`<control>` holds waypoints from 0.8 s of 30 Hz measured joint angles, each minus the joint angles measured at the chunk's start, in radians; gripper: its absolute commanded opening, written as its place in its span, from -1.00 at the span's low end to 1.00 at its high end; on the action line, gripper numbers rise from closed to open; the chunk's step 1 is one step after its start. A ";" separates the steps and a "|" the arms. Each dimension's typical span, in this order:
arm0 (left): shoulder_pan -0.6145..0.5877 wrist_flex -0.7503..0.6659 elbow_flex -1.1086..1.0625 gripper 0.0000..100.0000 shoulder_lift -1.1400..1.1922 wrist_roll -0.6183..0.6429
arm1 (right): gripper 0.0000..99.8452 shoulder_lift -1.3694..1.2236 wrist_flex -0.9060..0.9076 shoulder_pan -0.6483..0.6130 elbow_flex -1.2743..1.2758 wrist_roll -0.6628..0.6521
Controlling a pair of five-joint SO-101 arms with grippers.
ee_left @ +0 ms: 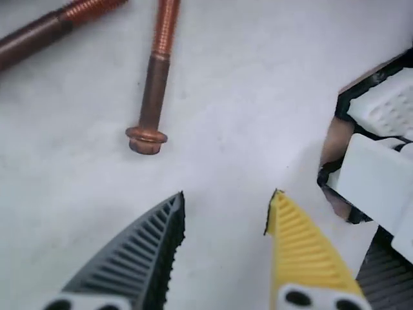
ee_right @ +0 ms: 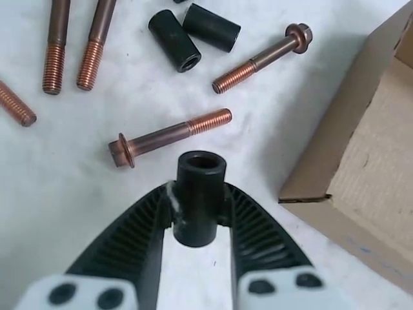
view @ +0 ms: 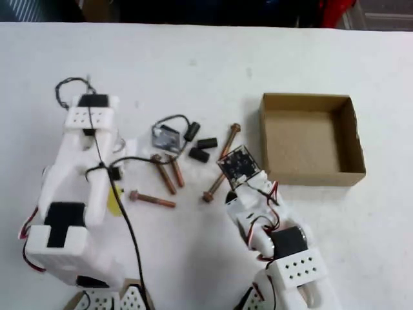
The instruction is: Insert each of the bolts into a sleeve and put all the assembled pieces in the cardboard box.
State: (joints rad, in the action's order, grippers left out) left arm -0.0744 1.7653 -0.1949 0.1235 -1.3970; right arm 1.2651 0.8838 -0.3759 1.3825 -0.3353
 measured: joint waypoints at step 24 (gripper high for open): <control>0.184 -0.454 -0.394 -0.54 -0.227 -0.003 | -0.96 0.000 -0.021 0.002 0.008 0.000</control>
State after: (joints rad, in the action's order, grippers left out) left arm 0.1097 1.3111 -0.5892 -0.1036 -1.4001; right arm 1.2651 0.8623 -0.3744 1.3901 -0.3353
